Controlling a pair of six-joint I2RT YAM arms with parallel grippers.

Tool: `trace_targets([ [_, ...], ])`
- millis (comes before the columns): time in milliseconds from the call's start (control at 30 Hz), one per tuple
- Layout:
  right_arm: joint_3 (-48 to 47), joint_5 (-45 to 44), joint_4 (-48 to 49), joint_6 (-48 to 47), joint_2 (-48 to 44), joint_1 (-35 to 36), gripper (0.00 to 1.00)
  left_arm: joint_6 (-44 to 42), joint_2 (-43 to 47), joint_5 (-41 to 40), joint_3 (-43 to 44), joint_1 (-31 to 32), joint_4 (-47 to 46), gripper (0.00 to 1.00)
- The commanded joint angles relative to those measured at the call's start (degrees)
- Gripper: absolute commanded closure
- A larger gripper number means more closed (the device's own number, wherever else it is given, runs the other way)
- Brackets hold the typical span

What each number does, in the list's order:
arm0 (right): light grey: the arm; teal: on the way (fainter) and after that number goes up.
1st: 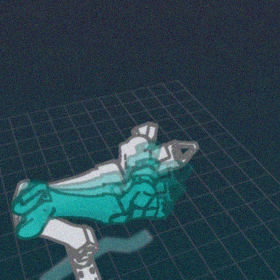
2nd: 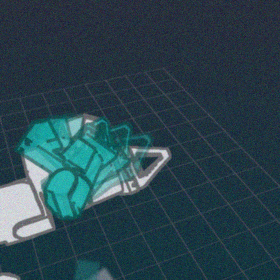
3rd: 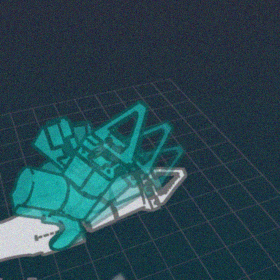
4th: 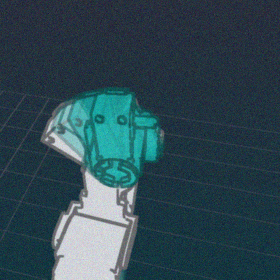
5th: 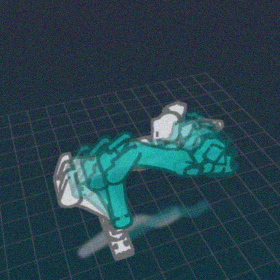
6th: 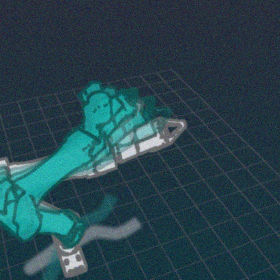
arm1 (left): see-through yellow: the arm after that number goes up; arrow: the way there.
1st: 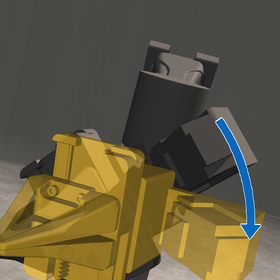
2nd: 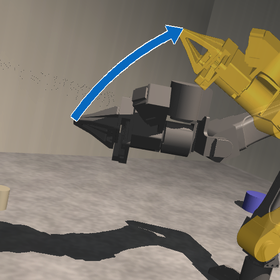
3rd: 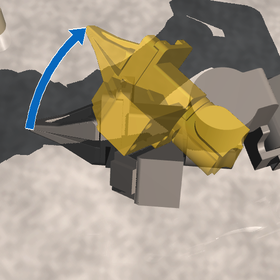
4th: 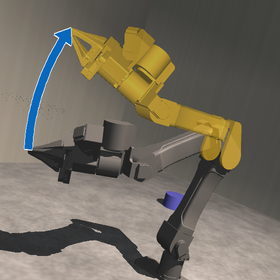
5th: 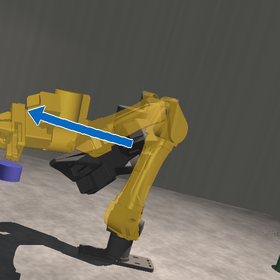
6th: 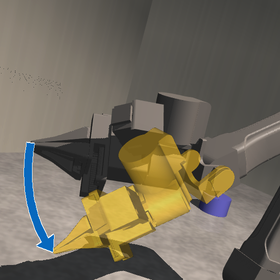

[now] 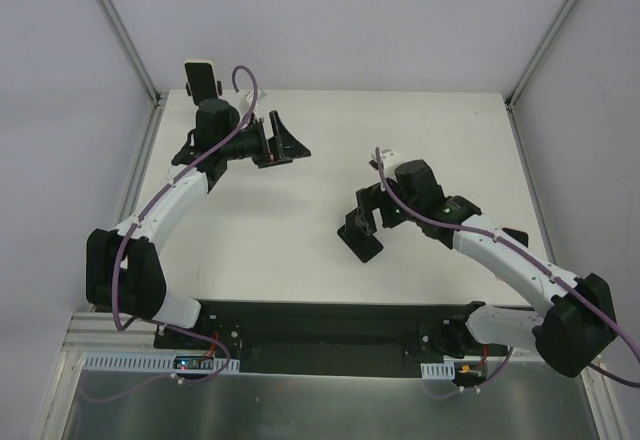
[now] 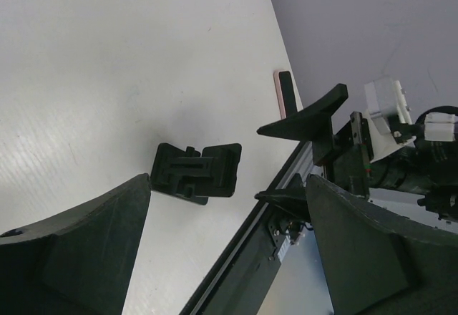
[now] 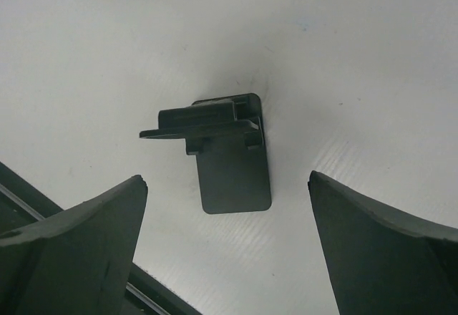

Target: Place the phone on the phone stand

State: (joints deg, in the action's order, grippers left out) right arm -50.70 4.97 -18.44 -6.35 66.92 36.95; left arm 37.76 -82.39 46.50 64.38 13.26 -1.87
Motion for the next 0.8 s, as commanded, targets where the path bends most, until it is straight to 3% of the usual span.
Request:
trace_targets([
  [0, 1.7, -0.8, 4.8, -6.0, 2.7, 0.3, 0.04, -1.0, -1.1, 2.7, 1.9, 1.4, -2.7, 0.13],
  [467, 11.7, -12.7, 25.1, -10.5, 3.5, 8.1, 0.04, -1.6, -0.8, 2.6, 2.0, 1.4, -2.5, 0.13],
  [767, 11.8, -13.0, 33.8, -9.4, 7.8, 10.2, 0.04, -2.2, -1.2, 2.3, 2.1, 1.4, -2.1, 0.13],
])
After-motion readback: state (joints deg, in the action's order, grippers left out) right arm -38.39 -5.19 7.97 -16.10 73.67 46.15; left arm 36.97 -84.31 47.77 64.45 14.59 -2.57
